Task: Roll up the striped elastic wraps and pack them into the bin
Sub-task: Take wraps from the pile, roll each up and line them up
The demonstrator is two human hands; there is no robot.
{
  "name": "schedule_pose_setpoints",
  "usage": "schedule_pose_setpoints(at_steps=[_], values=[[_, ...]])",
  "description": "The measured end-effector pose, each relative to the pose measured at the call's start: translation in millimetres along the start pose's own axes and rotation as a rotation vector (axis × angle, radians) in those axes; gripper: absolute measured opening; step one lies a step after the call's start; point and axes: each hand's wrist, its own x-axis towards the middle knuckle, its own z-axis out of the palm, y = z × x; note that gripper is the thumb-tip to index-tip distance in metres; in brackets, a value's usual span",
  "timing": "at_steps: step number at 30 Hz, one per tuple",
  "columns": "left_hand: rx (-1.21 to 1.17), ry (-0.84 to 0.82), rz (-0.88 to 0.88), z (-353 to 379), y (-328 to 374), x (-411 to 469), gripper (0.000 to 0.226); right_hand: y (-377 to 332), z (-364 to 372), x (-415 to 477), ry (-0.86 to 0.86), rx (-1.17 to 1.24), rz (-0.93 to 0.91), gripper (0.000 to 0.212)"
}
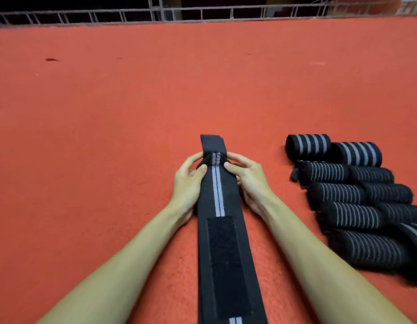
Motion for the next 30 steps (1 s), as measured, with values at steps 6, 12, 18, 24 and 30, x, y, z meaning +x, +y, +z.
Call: schedule_pose_setpoints(at_steps=[6,12,18,24,30], values=[[-0.063,-0.121,0.053,-5.8,-6.0,-0.3,0.033,12.5,-10.2,-1.4,-0.049,0.104,-0.075,0.032],[-0.149,-0.176,0.071,-8.3,-9.7,0.3,0.036,17.0,-9.3,-1.4,-0.058,0.039,-0.128,0.039],[-0.160,-0.285,0.051,-11.6,-10.2,-1.0,0.009,17.4,-8.8,-4.6,-0.067,0.075,-0.193,0.038],[0.032,-0.245,0.241,-12.2,-12.4,-6.0,0.048,16.1,-10.7,-5.3,-0.108,0.027,-0.252,0.020],[0.161,-0.188,0.420,-11.7,-9.7,-10.6,0.059,23.2,-5.3,-5.5,-0.058,-0.241,-0.307,0.032]])
